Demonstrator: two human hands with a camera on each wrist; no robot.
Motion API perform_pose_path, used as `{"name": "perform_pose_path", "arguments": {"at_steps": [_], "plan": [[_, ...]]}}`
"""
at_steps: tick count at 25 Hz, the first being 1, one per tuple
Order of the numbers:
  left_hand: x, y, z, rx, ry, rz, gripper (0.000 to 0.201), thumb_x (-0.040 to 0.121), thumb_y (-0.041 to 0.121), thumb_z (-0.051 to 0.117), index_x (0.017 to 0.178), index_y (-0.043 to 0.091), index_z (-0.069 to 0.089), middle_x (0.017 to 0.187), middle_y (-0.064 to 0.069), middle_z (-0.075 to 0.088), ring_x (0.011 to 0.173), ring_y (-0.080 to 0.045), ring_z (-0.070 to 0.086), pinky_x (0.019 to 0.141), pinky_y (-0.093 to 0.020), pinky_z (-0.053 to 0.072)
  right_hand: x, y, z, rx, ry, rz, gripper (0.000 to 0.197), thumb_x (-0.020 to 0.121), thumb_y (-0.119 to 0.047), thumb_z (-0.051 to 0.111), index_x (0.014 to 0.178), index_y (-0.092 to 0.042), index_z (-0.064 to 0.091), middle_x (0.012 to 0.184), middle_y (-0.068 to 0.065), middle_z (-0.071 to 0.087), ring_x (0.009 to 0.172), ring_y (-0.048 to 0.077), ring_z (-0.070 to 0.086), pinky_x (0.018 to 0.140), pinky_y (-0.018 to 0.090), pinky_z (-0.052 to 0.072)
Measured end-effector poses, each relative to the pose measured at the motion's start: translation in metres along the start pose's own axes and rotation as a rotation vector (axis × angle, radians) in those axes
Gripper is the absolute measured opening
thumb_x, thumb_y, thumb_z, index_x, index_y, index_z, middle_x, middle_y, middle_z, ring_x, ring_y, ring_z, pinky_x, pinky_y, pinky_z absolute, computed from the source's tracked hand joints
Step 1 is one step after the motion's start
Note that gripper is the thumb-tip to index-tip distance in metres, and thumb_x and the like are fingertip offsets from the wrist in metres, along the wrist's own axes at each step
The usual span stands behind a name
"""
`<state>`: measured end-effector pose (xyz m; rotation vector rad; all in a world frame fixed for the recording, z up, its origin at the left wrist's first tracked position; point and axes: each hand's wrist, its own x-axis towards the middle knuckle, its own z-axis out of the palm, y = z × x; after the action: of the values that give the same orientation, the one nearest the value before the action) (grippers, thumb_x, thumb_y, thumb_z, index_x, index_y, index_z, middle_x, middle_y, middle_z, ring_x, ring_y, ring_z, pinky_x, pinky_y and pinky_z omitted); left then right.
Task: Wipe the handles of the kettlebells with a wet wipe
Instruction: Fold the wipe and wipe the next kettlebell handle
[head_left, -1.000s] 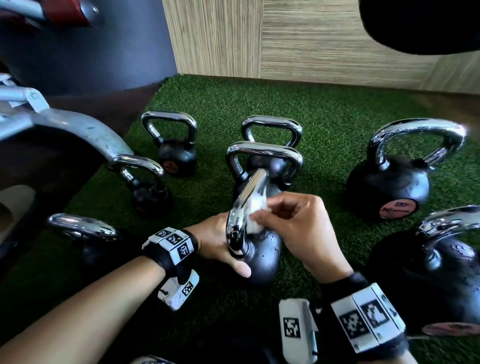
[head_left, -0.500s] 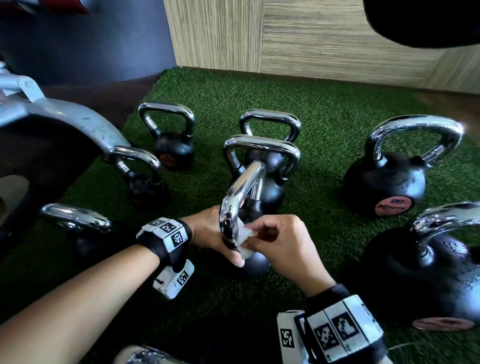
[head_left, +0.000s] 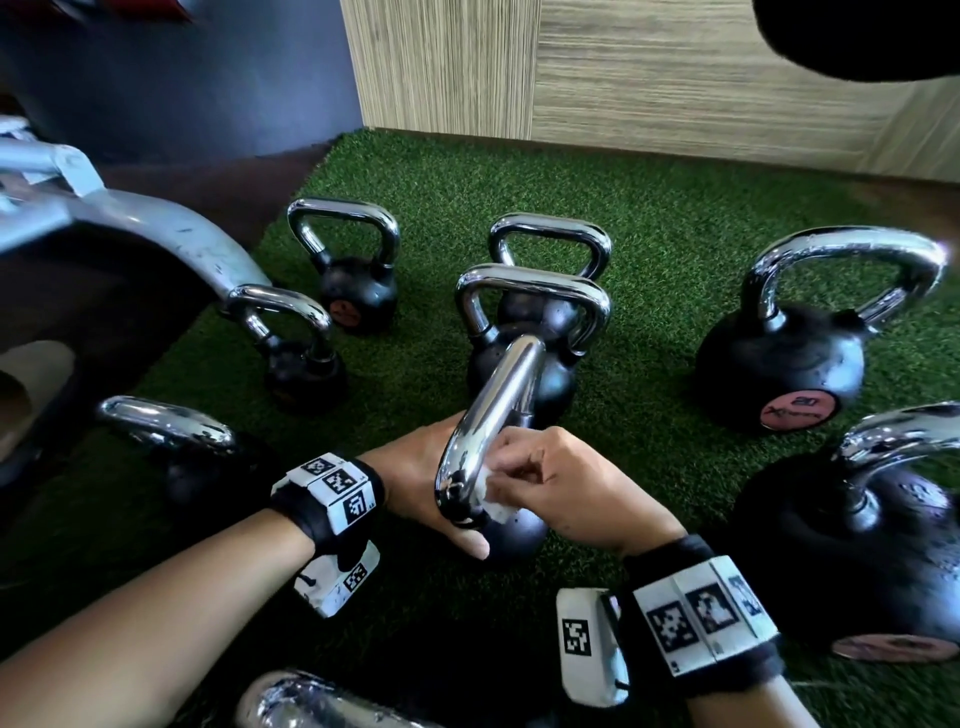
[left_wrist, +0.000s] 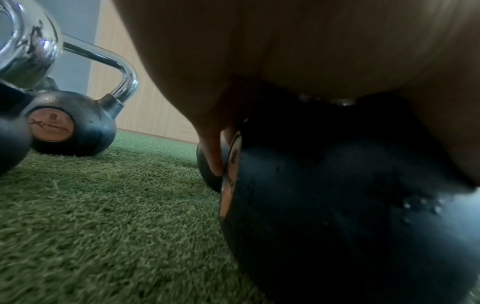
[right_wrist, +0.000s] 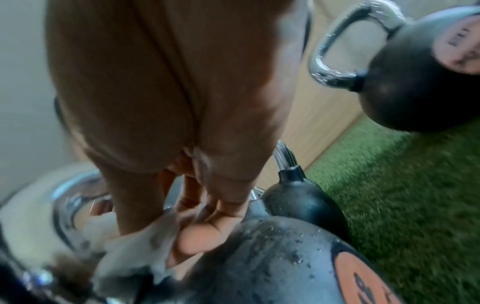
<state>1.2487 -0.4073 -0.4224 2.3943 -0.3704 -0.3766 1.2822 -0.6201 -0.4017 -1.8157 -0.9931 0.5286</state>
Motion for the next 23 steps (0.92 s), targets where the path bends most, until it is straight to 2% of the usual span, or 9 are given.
{"name": "perform_pose_path", "arguments": {"at_steps": [3,5,7,9,11,13,15,21,23], "plan": [[-0.004,0.005,0.001,0.0,0.03,0.021,0.059,0.056,0.027,0.101,0.084,0.055,0.058,0.098,0.019,0.059,0.104,-0.002,0.059,0.089,0.003,0.034,0.006,0.0,0.003,-0.003,-0.018,-0.034,0.013,0.093,-0.01,0.071,0.099,-0.013,0.081,0.112,0.002,0.071,0.107,0.016,0.069,0.099,0.042,0.053],[-0.003,0.01,0.0,0.013,-0.002,0.087,0.09,0.056,0.035,0.1,0.12,0.07,0.048,0.137,0.018,0.051,0.13,-0.001,0.047,0.11,-0.013,0.037,0.002,-0.004,0.004,0.156,-0.022,-0.062,0.012,0.094,-0.003,0.069,0.099,-0.001,0.079,0.112,0.012,0.073,0.107,0.025,0.07,0.101,0.044,0.053],[-0.003,0.016,0.0,0.043,-0.025,0.11,0.108,0.056,0.038,0.1,0.13,0.077,0.032,0.153,0.011,0.041,0.142,-0.007,0.038,0.12,-0.03,0.035,-0.002,-0.005,0.007,0.335,-0.005,-0.061,0.012,0.092,0.002,0.069,0.1,0.008,0.075,0.107,0.026,0.073,0.097,0.029,0.07,0.095,0.048,0.052],[-0.002,0.018,0.0,-0.014,-0.009,0.106,0.107,0.056,0.032,0.101,0.13,0.075,0.036,0.15,0.009,0.047,0.141,-0.01,0.042,0.119,-0.035,0.037,0.0,-0.003,0.014,0.552,0.078,-0.044,0.019,0.084,0.002,0.075,0.097,0.014,0.071,0.1,0.037,0.069,0.088,0.03,0.065,0.086,0.048,0.051],[-0.004,0.016,0.002,-0.034,-0.003,0.097,0.097,0.056,0.04,0.1,0.135,0.056,0.046,0.144,0.015,0.052,0.138,-0.006,0.046,0.119,-0.033,0.038,0.008,0.001,0.02,0.823,0.184,0.029,0.034,0.065,-0.006,0.09,0.09,0.008,0.071,0.089,0.031,0.073,0.077,0.029,0.068,0.077,0.044,0.057],[-0.007,0.012,0.005,-0.049,0.002,0.071,0.097,0.054,0.05,0.097,0.138,0.041,0.05,0.141,0.025,0.052,0.135,0.005,0.046,0.118,-0.031,0.039,0.011,0.004,0.024,1.006,0.237,0.074,0.037,0.056,0.004,0.091,0.086,0.002,0.07,0.084,0.022,0.074,0.068,0.027,0.072,0.069,0.038,0.062],[-0.008,0.011,0.005,-0.078,0.006,0.055,0.107,0.053,0.035,0.101,0.145,0.036,0.047,0.146,0.036,0.039,0.135,0.02,0.035,0.119,-0.026,0.034,0.01,-0.001,0.029,1.009,0.292,0.115,0.031,0.06,0.017,0.078,0.083,0.001,0.065,0.082,0.02,0.075,0.063,0.025,0.073,0.061,0.035,0.063],[-0.008,0.014,0.004,-0.105,0.081,0.049,0.122,0.05,0.026,0.104,0.148,0.031,0.032,0.156,0.008,0.038,0.145,-0.002,0.036,0.124,-0.03,0.029,0.03,-0.002,0.012,0.876,0.724,0.109,0.028,0.073,0.022,0.073,0.075,-0.005,0.066,0.07,0.014,0.074,0.056,0.02,0.069,0.056,0.028,0.06],[-0.009,0.012,0.006,-0.078,0.088,0.046,0.123,0.049,0.032,0.104,0.148,0.033,0.032,0.151,0.01,0.04,0.142,0.003,0.037,0.122,-0.027,0.031,0.029,-0.001,0.009,0.771,0.77,0.093,0.026,0.071,0.019,0.078,0.076,-0.004,0.068,0.073,0.016,0.074,0.059,0.022,0.068,0.061,0.031,0.061]]}}
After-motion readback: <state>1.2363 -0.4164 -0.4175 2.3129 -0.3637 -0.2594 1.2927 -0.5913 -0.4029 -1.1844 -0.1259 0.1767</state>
